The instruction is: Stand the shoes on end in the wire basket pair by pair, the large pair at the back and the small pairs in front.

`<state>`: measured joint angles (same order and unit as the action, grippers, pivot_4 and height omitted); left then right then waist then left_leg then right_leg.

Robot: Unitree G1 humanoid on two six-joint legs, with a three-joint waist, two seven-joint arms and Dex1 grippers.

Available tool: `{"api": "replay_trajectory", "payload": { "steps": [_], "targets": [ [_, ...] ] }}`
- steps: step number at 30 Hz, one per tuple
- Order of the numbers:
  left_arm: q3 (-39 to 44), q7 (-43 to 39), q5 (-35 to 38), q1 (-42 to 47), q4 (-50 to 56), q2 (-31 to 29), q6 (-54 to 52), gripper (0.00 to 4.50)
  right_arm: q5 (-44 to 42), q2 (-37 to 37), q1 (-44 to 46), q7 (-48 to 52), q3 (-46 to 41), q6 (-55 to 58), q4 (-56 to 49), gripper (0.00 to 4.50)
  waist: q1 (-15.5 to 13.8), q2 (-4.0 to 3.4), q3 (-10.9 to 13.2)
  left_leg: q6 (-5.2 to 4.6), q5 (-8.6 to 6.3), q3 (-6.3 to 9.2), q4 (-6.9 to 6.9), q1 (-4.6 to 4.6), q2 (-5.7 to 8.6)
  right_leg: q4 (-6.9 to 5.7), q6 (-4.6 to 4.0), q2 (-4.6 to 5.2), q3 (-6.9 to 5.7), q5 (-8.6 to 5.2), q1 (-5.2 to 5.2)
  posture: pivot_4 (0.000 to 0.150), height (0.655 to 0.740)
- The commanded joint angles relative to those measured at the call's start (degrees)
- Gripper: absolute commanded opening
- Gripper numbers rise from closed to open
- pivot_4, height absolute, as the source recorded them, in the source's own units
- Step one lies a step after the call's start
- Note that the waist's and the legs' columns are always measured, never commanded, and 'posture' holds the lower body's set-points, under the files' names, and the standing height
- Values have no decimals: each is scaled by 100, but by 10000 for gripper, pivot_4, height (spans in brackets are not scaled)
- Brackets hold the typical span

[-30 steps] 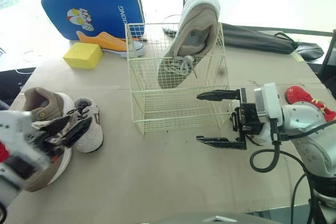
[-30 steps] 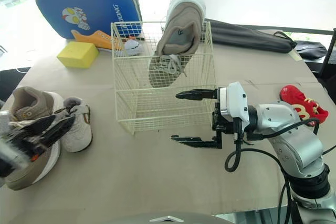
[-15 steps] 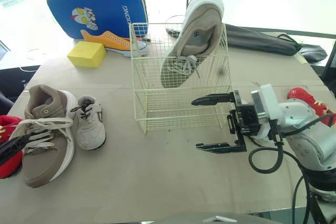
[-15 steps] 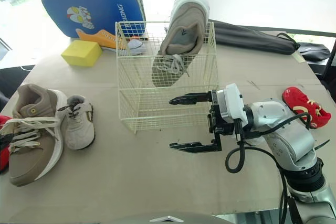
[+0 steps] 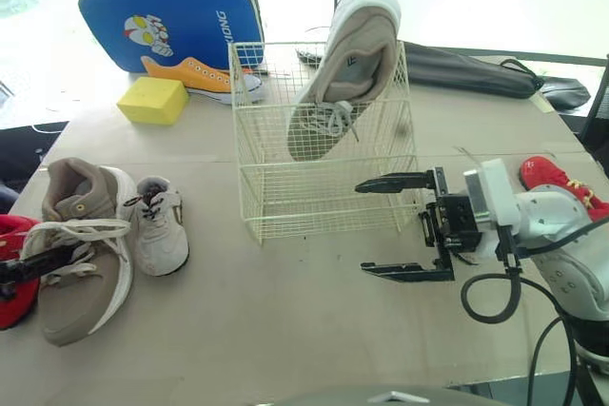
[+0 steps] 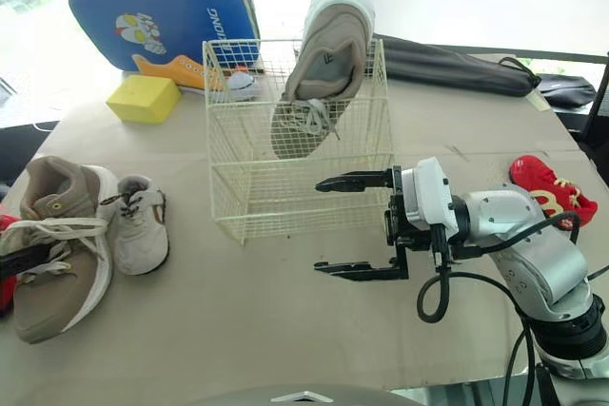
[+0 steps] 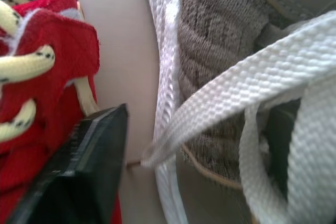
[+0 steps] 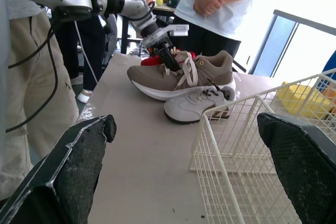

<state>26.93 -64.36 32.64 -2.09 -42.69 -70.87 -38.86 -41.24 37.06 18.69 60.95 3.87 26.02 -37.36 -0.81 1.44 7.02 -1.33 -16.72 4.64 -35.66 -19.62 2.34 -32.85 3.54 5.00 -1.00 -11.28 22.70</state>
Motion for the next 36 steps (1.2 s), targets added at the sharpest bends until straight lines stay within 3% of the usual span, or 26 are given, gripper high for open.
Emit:
{"api": "replay_trajectory", "payload": {
  "steps": [1, 4, 6, 9, 13, 15, 17, 19, 23, 25, 28, 31, 36],
  "targets": [
    [-578, -916, -356, 186, -568, 121, -18, 22721, -202, 165, -33, -65, -274, 28, -258, 45000, -3, -8, -5, 0, 0, -1, 0, 3, -1, -1, 0, 3, -1, 0, 0, 1500, 7400],
    [-660, -1327, -468, 363, -825, 212, -49, 12063, -267, 254, -57, -125, -296, 51, -296, 45000, -5, -20, -12, -8, 3, -5, -2, -1, 10, 0, 1, 16, -3, 1, 0, 1500, 7400],
    [-518, -1497, -366, 248, -730, 291, -189, 8081, -284, 268, -67, -158, -280, 55, -308, 45000, -4, -20, -12, -31, 12, -6, -2, -3, 19, 2, 1, 26, -1, 1, 0, 1500, 7400],
    [364, -1402, 69, -214, -433, 336, -551, 6776, -263, 252, -92, -187, -242, 19, -300, 45000, 10, -20, -13, -49, 2, -11, -3, -4, 38, 2, -1, 50, -1, 5, 0, 1500, 7400],
    [2448, -1089, 831, -1379, 546, 533, -1493, 6628, -287, 170, -80, -201, -249, -44, -203, 45000, 142, 15, -5, -83, -20, -34, -12, -11, 35, 8, 1, 86, -22, 25, 4, 1500, 7400],
    [3600, -700, 1318, -1750, 1577, 853, -2240, 6405, -293, 111, -43, -164, -257, -101, -72, 45000, 151, 63, 7, -85, -23, -32, -15, -13, 35, 11, 4, 94, -69, 26, 5, 1500, 7400],
    [4618, -8, 2044, -1579, 2879, 1210, -3061, 6401, -290, 21, 20, -140, -266, -167, 124, 45000, 103, 102, 19, -59, -37, -23, -17, -17, 26, 17, 6, 104, -85, 25, 1, 1500, 7400],
    [4830, 841, 2627, -847, 3876, 1427, -3397, 6397, -229, -68, 100, -141, -252, -219, 298, 45000, -36, 116, 29, -55, -37, 7, -33, -23, 26, 15, 24, 107, -102, 13, -11, 1500, 7400],
    [3719, 3272, 3626, 1890, 4976, 1931, -3159, 6386, 0, -252, 273, -305, -274, -377, 559, 45000, -222, 89, 48, -32, -21, 44, -41, -20, 32, 0, 11, 100, -122, 2, -38, 1500, 7400],
    [2884, 4146, 3587, 3070, 5339, 2377, -2793, 6378, 69, -361, 338, -524, -391, -433, 612, 45000, -241, 86, 50, -3, -1, 70, -49, -14, 34, -4, 49, 80, -132, 27, -61, 1500, 7400],
    [1870, 4822, 3106, 4160, 5564, 2945, -2185, 6377, 189, -498, 368, -959, -609, -498, 587, 45000, -213, 88, 50, 61, 40, 104, -71, -11, 41, -7, 27, 32, -130, 45, -79, 1500, 7400],
    [806, 5195, 2199, 4903, 5545, 3483, -1285, 6377, 220, -519, 241, -1449, -911, -472, 342, 45000, -84, 87, 50, 59, 39, 100, -66, -14, 53, -3, 11, 24, -99, 55, -68, 1500, 7400],
    [-1487, 5134, -523, 5584, 4778, 4240, 1412, 6377, 211, -258, -254, -2196, -1362, -142, -469, 45000, -19, 91, 46, 34, 52, 87, -29, -20, 58, 11, 7, 13, -86, 55, -59, 1500, 7400]
  ]
}}
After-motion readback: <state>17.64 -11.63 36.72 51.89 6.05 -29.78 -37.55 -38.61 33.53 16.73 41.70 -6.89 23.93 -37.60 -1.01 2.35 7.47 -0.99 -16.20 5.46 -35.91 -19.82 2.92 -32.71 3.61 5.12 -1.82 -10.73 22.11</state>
